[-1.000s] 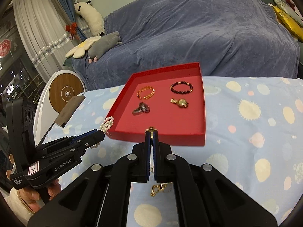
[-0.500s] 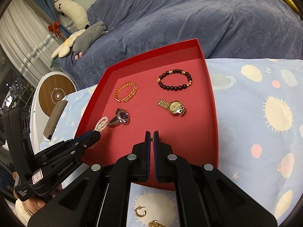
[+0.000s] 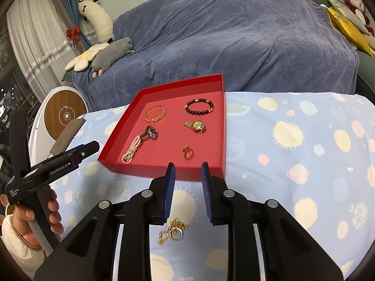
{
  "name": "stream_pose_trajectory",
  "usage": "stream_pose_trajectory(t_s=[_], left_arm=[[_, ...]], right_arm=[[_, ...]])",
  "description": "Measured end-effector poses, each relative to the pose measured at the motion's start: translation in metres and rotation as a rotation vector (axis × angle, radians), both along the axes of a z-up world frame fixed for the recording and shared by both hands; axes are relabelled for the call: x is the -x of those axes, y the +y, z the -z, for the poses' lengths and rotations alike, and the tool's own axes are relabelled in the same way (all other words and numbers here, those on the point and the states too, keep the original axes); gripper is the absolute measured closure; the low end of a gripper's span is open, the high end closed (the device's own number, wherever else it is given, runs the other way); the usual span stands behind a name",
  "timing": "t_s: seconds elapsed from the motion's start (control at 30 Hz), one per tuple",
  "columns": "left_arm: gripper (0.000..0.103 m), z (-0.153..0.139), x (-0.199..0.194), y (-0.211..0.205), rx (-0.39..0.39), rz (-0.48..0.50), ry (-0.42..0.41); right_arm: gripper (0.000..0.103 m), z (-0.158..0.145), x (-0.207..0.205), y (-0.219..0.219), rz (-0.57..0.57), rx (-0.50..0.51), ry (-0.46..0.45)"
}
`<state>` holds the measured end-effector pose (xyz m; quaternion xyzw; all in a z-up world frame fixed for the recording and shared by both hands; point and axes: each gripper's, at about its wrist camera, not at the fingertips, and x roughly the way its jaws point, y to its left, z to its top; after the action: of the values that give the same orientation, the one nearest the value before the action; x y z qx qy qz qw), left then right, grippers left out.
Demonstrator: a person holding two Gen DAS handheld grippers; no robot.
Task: Organize jewelry
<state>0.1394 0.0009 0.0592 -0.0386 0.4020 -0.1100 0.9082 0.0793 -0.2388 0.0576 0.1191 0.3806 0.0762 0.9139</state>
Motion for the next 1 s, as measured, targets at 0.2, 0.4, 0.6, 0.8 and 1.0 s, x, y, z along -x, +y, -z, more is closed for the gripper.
stream_pose_trajectory(t_s=[0.2,0.4,0.6,0.8,1.0], left_arm=[[0.047,0.008,0.04,0.004,-0.02,-0.002,0.014],[0.043,0.022,0.059,-0.002,-0.03,0.035,0.041],[0.042,0.028,0.062,-0.004,-0.025,0.063,0.045],[0.042,0.031,0.061,-0.008,-0.023,0.073,0.061],[0.042,0.035,0.061,-0.009,-0.02,0.082,0.076]], right_arm=[[0.07,0.009,0.038,0.017,-0.02,0.01,0.002],[0.07,0.029,0.044,0.025,-0.049,0.053,0.037],[0.07,0.053,0.04,0.034,-0.079,0.092,0.087],[0.07,0.07,0.035,0.046,-0.11,0.119,0.118],[0.07,0.073,0.026,0.05,-0.108,0.131,0.11]])
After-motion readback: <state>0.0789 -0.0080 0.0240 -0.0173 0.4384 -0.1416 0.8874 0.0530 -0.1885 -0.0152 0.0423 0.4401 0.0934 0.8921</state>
